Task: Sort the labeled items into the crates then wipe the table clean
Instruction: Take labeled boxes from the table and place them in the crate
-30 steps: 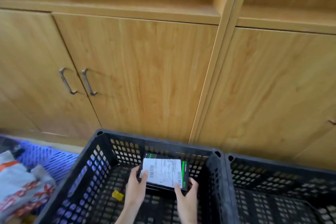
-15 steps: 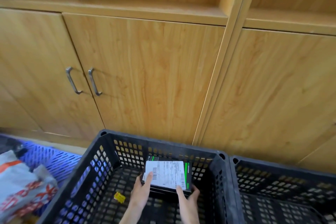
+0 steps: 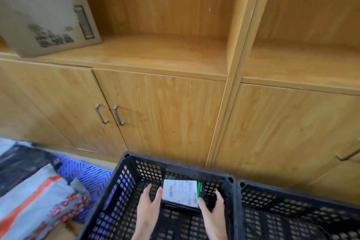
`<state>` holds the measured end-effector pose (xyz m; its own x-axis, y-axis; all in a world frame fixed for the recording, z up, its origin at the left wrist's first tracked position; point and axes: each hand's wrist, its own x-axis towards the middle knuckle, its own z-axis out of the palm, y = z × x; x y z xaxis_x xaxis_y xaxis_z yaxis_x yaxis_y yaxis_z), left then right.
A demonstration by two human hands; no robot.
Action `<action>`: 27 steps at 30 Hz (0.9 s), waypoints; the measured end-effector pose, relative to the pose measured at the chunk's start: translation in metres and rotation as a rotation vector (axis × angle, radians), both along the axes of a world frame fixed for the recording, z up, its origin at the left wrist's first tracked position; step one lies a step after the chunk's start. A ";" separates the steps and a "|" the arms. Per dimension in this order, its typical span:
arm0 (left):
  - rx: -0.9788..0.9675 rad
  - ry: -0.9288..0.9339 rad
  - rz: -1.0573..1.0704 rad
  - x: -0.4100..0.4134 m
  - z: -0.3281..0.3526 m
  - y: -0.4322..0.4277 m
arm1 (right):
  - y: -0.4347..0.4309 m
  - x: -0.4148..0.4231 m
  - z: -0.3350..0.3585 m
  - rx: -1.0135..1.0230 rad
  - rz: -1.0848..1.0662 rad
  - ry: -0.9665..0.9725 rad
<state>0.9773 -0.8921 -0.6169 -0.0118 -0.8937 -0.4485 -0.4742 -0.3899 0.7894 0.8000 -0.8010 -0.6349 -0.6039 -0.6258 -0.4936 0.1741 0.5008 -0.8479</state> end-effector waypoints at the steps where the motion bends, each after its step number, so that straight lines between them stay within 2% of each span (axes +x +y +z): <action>1: 0.023 -0.004 -0.029 0.000 0.049 0.002 | 0.002 -0.005 0.040 0.023 0.050 -0.006; 3: 0.019 -0.001 -0.098 -0.004 0.075 0.013 | 0.009 -0.003 0.068 -0.022 0.083 0.032; 4: 0.059 0.018 -0.146 -0.008 0.132 0.015 | 0.011 -0.012 0.117 -0.038 0.118 0.032; 5: 0.096 0.031 -0.160 -0.011 0.150 0.020 | 0.014 -0.012 0.135 -0.027 0.138 -0.005; 6: 0.053 0.032 -0.200 -0.013 0.157 0.027 | 0.020 -0.010 0.141 -0.043 0.131 0.005; 7: 0.074 0.030 -0.206 -0.012 0.208 0.034 | 0.026 -0.014 0.190 -0.027 0.157 -0.020; 8: 0.119 0.028 -0.190 -0.014 0.227 0.039 | 0.030 -0.016 0.206 -0.001 0.160 -0.063; 9: 0.071 0.019 -0.194 -0.012 0.229 0.049 | 0.038 -0.010 0.214 -0.008 0.152 -0.060; 10: 0.097 0.025 -0.199 -0.011 0.285 0.044 | 0.035 -0.017 0.271 -0.025 0.205 -0.059; 11: 0.121 0.021 -0.172 -0.009 0.306 0.043 | 0.032 -0.016 0.293 -0.012 0.246 -0.066; 12: 0.063 0.015 -0.164 -0.009 0.312 0.043 | 0.030 -0.015 0.303 -0.023 0.257 -0.014; 13: 0.070 0.012 -0.175 -0.010 0.370 0.044 | 0.034 -0.021 0.361 -0.027 0.281 -0.009; 14: 0.109 0.029 -0.149 -0.010 0.388 0.045 | 0.036 -0.019 0.384 0.019 0.313 -0.031; 15: 0.068 0.033 -0.157 -0.009 0.394 0.049 | 0.039 -0.015 0.392 -0.004 0.310 0.009; 16: 0.084 0.046 -0.205 -0.014 0.450 0.061 | 0.060 -0.021 0.448 0.027 0.275 0.026; 17: 0.115 0.048 -0.215 -0.017 0.468 0.067 | 0.067 -0.024 0.465 0.057 0.264 -0.007; 18: 0.062 0.051 -0.245 -0.018 0.471 0.077 | 0.077 -0.022 0.472 0.039 0.250 0.000; 19: 0.066 0.065 -0.241 -0.012 0.527 0.084 | 0.081 -0.022 0.521 0.017 0.279 -0.022; 21: 0.005 0.058 -0.241 -0.014 0.546 0.088 | 0.083 -0.023 0.543 0.007 0.242 0.004; 22: -0.016 0.061 -0.225 -0.005 0.589 0.098 | 0.092 -0.016 0.587 -0.005 0.275 0.010; 23: 0.008 0.054 -0.218 -0.005 0.605 0.101 | 0.095 -0.015 0.601 0.005 0.274 0.011; 24: -0.030 0.053 -0.220 -0.008 0.608 0.104 | 0.100 -0.017 0.599 -0.006 0.253 0.024; 25: -0.011 0.037 -0.235 -0.001 0.641 0.120 | 0.118 -0.011 0.622 0.006 0.260 0.029; 27: -0.011 0.039 -0.258 -0.009 0.648 0.130 | 0.134 -0.018 0.624 0.038 0.248 0.032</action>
